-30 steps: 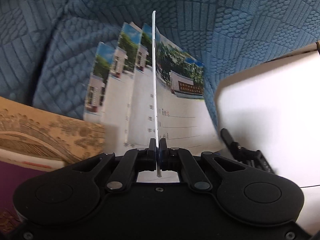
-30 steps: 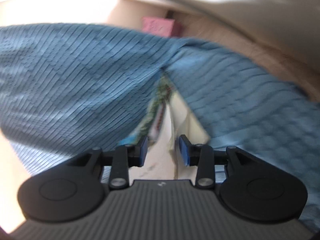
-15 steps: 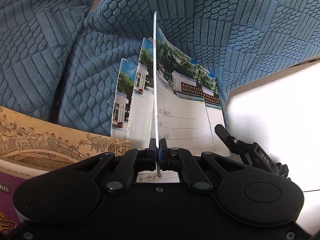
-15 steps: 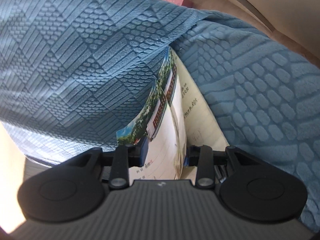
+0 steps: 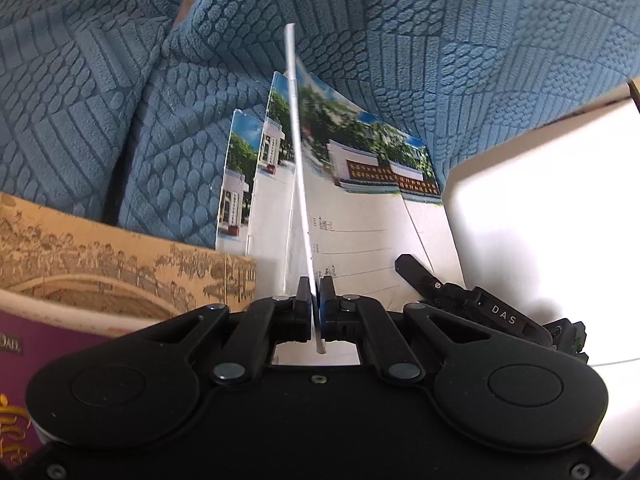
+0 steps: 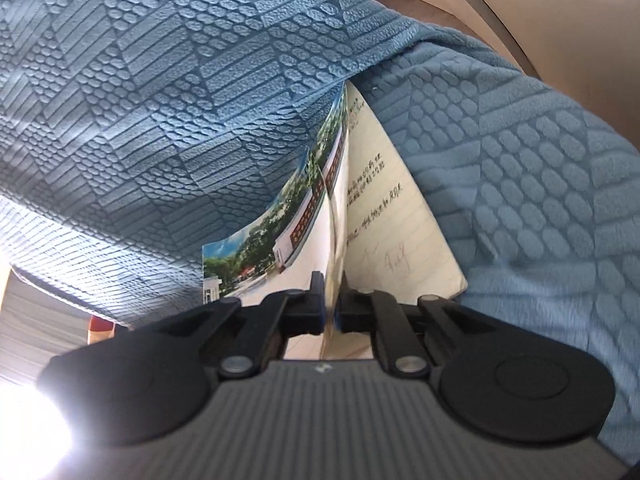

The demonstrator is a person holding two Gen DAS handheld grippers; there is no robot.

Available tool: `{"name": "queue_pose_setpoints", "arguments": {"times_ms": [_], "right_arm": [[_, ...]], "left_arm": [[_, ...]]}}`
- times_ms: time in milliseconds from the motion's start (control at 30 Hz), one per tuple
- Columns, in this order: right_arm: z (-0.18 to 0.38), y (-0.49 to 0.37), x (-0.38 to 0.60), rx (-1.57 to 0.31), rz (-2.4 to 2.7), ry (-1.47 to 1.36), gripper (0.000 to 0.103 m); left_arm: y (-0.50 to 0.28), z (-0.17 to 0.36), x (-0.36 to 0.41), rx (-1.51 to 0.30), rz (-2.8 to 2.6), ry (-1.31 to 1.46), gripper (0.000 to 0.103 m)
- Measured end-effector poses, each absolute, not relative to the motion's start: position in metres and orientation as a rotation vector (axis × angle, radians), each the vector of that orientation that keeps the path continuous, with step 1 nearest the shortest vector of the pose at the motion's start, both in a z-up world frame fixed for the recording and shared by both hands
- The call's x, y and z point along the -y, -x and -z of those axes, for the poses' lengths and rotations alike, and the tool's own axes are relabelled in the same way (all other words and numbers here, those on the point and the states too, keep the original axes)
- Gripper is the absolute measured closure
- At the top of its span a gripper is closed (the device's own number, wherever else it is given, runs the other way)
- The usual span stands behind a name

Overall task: Organize objects
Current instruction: 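Carry both held exam booklets over the tan-and-purple book stack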

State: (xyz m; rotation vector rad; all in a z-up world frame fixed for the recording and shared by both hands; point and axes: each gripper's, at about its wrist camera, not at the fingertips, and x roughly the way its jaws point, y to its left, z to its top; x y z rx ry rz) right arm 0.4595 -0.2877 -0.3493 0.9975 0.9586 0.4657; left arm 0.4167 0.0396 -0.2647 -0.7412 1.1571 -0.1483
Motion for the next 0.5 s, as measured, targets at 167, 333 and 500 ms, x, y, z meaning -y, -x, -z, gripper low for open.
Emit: {"name": "queue_pose_setpoints", "arguments": {"times_ms": [167, 333, 500], "right_arm": [[0.345, -0.441, 0.289, -0.969, -0.467, -1.031, 0.096], [0.351, -0.424, 0.284, -1.012, -0.492, -1.136, 0.093], [0.355, -0.421, 0.274, -1.036, -0.475, -1.165, 0.092]], "left_arm": [[-0.403, 0.257, -0.035, -1.158, 0.158, 0.719, 0.1], [-0.381, 0.251, -0.039, -1.162, 0.155, 0.723, 0.1], [-0.361, 0.247, -0.056, -1.16, 0.14, 0.756, 0.101]]}}
